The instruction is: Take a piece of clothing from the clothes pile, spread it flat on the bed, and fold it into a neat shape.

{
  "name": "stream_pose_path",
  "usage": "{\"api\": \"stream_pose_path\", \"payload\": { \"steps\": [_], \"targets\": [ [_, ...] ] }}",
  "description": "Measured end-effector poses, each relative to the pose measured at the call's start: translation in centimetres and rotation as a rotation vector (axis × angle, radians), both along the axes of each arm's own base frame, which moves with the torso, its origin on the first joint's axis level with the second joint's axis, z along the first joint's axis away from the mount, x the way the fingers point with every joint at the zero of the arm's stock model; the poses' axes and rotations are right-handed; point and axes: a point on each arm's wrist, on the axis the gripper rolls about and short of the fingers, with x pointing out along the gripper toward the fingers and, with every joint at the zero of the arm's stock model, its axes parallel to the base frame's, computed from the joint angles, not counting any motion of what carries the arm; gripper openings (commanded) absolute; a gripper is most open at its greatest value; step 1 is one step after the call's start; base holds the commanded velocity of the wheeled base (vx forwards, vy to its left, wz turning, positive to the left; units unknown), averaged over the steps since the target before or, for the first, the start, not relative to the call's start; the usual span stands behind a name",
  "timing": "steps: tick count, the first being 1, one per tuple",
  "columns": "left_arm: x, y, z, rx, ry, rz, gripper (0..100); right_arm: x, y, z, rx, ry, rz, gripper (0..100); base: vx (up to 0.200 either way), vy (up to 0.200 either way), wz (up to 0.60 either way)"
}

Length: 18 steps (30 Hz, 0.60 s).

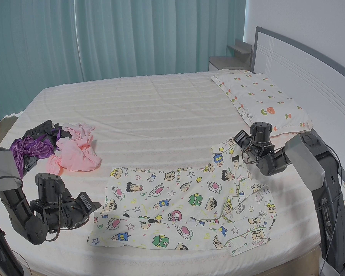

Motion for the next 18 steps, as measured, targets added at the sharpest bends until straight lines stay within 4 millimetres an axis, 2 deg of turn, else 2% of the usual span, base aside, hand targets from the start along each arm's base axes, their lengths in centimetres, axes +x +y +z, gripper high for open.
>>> {"api": "stream_pose_path", "payload": {
  "steps": [6,7,18],
  "targets": [
    [0.0,0.0,0.0,-0.001,0.001,0.001,0,1.0,0.0,-0.3,-0.024,-0.029,-0.038,0,0.000,0.000,0.00],
    [0.0,0.0,0.0,-0.001,0.001,0.001,0,1.1,0.0,-0.5,-0.026,-0.027,-0.040,100,0.000,0.000,0.00],
    [0.0,0.0,0.0,-0.002,0.003,0.001,0,1.6,-1.5,-0.3,-0.032,-0.031,-0.066,100,0.000,0.000,0.00]
  ]
}}
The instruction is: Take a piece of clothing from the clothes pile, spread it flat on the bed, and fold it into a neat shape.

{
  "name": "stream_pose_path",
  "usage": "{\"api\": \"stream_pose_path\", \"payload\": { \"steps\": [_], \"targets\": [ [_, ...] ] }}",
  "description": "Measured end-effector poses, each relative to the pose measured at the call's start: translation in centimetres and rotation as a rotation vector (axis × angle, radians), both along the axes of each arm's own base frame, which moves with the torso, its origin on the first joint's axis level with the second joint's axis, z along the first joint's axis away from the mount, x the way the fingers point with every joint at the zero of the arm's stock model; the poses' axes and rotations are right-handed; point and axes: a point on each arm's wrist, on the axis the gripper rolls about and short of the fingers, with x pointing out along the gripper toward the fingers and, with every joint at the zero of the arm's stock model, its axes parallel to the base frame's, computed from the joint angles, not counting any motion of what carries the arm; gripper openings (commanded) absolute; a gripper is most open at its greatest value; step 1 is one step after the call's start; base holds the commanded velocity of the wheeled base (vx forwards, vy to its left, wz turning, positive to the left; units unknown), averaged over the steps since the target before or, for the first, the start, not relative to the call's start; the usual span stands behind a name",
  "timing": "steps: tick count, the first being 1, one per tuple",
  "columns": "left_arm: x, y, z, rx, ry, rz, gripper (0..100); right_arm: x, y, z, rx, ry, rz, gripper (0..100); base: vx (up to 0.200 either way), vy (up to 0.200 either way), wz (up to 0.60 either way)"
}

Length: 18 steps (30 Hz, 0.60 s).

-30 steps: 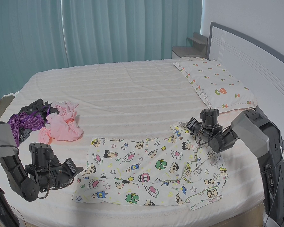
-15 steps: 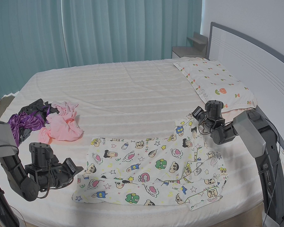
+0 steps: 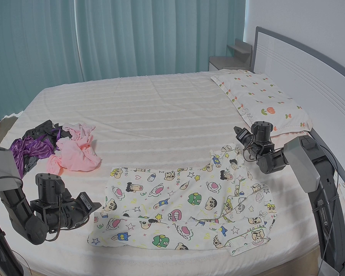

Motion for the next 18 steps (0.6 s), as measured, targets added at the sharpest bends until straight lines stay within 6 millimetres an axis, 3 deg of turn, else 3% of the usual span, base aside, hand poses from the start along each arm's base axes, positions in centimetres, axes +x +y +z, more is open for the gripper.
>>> {"api": "stream_pose_path", "payload": {
  "steps": [8,13,18],
  "targets": [
    [0.1,0.0,0.0,-0.001,-0.004,-0.001,0,-2.0,-1.7,-1.5,-0.026,0.148,0.043,100,0.000,0.000,0.00],
    [1.1,-0.1,0.4,0.008,-0.035,0.011,0,-4.8,-2.7,-2.6,-0.052,0.270,0.078,100,0.000,0.000,0.00],
    [3.6,-0.4,1.1,0.036,-0.083,0.052,0,-8.7,-3.8,-2.4,-0.048,0.362,0.120,100,0.000,0.000,0.00]
  ]
}}
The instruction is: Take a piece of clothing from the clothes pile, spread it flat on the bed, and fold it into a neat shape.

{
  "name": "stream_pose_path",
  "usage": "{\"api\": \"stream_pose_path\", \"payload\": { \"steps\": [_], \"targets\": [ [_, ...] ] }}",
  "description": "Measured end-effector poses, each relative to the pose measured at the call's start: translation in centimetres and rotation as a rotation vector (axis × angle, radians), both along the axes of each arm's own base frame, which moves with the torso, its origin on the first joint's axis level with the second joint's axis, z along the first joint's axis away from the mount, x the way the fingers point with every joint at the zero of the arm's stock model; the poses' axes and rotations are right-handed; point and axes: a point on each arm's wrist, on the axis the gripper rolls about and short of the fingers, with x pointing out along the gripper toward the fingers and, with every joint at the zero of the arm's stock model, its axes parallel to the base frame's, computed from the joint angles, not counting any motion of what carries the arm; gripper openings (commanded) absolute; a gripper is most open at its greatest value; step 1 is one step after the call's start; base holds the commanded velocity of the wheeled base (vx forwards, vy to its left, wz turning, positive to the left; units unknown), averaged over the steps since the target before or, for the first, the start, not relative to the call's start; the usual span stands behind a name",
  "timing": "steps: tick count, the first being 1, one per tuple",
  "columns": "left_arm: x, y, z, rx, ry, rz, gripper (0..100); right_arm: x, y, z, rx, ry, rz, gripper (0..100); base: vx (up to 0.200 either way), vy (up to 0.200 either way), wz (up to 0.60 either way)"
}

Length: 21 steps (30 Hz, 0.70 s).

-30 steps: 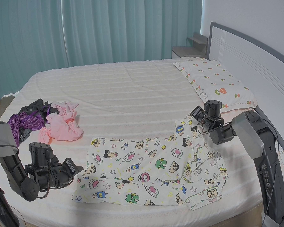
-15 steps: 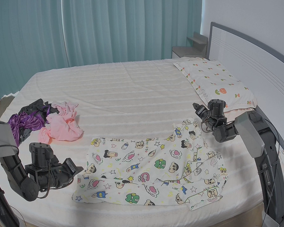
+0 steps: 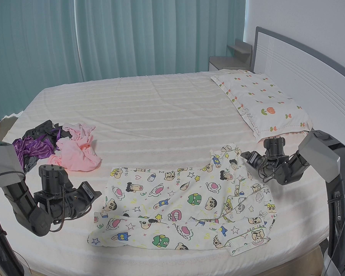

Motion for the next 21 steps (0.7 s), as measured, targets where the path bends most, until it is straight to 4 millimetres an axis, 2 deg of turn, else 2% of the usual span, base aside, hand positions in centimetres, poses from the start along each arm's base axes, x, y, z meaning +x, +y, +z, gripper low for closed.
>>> {"api": "stream_pose_path", "payload": {
  "steps": [6,11,12,17,21],
  "targets": [
    [4.6,-0.5,1.4,0.052,-0.021,0.005,0,-4.6,-0.8,1.9,0.046,0.019,0.035,100,0.000,0.000,0.00],
    [8.5,-0.9,2.4,0.121,-0.044,-0.020,0,-9.3,-0.4,3.2,0.132,0.023,0.032,100,0.000,0.000,0.00],
    [9.2,-1.0,2.4,0.132,-0.042,-0.025,100,-10.1,-0.2,3.4,0.146,0.018,0.033,100,0.000,0.000,0.00],
    [12.0,-1.5,1.6,0.173,-0.018,-0.047,100,-13.7,0.3,5.1,0.217,-0.107,0.057,100,0.000,0.000,0.00],
    [14.2,-1.9,0.5,0.207,-0.014,-0.070,100,-16.2,0.4,5.7,0.254,-0.156,0.076,100,0.000,0.000,0.00]
  ]
}}
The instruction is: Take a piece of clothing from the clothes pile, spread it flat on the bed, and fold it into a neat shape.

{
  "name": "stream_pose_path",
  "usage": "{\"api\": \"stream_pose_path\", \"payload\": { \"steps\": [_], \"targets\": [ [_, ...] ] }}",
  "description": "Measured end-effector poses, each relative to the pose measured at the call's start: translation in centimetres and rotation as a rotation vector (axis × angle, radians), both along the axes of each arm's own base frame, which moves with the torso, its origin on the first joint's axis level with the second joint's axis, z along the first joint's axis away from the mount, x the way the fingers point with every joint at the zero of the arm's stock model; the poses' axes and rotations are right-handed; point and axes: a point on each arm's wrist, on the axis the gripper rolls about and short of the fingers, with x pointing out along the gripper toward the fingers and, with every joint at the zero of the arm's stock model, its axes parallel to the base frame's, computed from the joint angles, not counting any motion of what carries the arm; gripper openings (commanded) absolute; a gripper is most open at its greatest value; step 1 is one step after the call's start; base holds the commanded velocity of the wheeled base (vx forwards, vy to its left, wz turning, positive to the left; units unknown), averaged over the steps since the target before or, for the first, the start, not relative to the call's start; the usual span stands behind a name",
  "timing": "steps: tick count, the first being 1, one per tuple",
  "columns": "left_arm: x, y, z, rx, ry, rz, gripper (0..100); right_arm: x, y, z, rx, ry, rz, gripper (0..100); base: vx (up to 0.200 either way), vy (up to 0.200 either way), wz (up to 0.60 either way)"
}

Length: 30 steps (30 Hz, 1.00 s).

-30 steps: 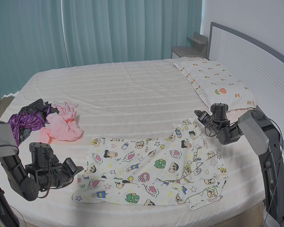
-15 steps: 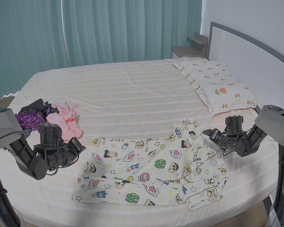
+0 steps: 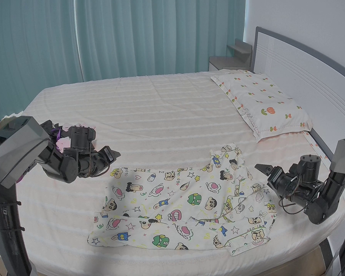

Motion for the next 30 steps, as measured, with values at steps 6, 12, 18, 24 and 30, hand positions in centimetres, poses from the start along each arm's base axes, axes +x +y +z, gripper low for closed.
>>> {"api": "stream_pose_path", "payload": {
  "steps": [6,12,18,24,30],
  "targets": [
    [1.6,0.1,-2.2,0.047,0.022,-0.047,100,-1.8,0.2,0.1,0.027,0.011,0.046,100,0.000,0.000,0.00],
    [2.2,0.1,-4.6,0.085,0.051,-0.077,100,-2.2,0.4,0.1,0.031,0.017,0.064,100,0.000,0.000,0.00],
    [2.9,0.1,-6.4,0.102,0.066,-0.079,100,-2.4,0.7,0.2,0.034,0.017,0.077,100,0.000,0.000,0.00],
    [3.1,0.6,-7.0,0.105,0.073,-0.067,100,-2.7,1.2,0.1,0.033,0.024,0.098,100,0.000,0.000,0.00],
    [3.2,1.6,-6.9,0.108,0.073,-0.040,100,-2.8,1.4,0.0,0.032,0.027,0.105,100,0.000,0.000,0.00]
  ]
}}
